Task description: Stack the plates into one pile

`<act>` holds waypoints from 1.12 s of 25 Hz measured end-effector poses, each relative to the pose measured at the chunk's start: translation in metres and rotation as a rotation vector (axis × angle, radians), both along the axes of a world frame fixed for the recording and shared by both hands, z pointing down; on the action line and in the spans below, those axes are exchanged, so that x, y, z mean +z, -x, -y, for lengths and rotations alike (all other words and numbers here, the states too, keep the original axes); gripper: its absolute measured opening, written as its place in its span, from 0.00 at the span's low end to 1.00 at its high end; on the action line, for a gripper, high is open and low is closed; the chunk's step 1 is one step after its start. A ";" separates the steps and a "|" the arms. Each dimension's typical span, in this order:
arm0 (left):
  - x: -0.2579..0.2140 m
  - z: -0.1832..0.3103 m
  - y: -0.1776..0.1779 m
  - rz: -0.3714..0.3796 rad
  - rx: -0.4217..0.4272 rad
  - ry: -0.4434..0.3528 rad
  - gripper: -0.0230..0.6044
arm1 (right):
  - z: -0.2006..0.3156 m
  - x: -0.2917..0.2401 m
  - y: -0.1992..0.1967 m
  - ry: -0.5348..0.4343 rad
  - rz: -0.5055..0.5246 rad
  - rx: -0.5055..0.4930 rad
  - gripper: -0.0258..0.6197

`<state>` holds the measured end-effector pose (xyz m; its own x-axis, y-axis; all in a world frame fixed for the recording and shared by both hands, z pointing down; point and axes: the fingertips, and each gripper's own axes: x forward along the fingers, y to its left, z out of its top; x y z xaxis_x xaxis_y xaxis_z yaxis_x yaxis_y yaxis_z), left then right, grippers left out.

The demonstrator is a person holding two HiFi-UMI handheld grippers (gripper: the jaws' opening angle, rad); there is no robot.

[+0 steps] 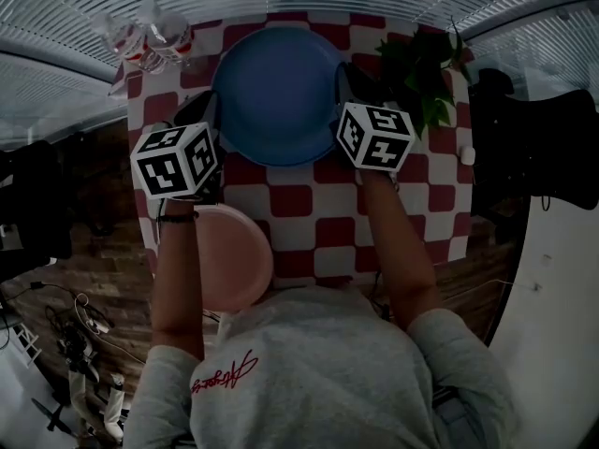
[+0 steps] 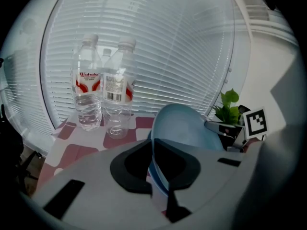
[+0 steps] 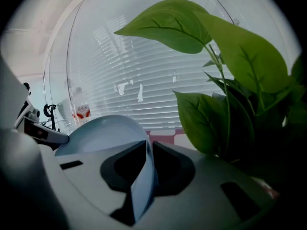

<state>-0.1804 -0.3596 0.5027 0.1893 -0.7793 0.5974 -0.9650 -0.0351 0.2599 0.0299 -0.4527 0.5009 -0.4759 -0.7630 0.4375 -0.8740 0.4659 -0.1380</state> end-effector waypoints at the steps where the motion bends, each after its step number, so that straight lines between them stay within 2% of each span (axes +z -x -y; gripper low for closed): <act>1: 0.001 0.000 -0.001 0.002 0.004 0.003 0.09 | 0.000 0.001 0.000 0.008 -0.005 0.000 0.10; 7: 0.007 -0.003 0.000 0.039 0.012 0.015 0.09 | -0.002 0.001 0.003 0.003 -0.038 -0.024 0.11; 12: 0.012 -0.002 -0.001 0.096 0.013 -0.006 0.09 | -0.007 0.013 0.006 -0.088 -0.267 -0.115 0.14; 16: 0.012 0.001 -0.002 0.110 0.019 -0.027 0.09 | -0.009 0.019 0.006 -0.082 -0.268 -0.125 0.15; 21: 0.017 0.000 -0.002 0.146 0.019 -0.036 0.09 | -0.012 0.023 0.008 -0.116 -0.375 -0.160 0.18; 28: 0.025 0.000 -0.001 0.180 0.011 -0.036 0.09 | -0.016 0.037 0.009 -0.080 -0.403 -0.173 0.19</act>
<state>-0.1792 -0.3592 0.5279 0.0901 -0.7994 0.5940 -0.9953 -0.0518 0.0813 0.0210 -0.4366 0.5374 -0.4035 -0.7259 0.5570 -0.7588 0.6057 0.2397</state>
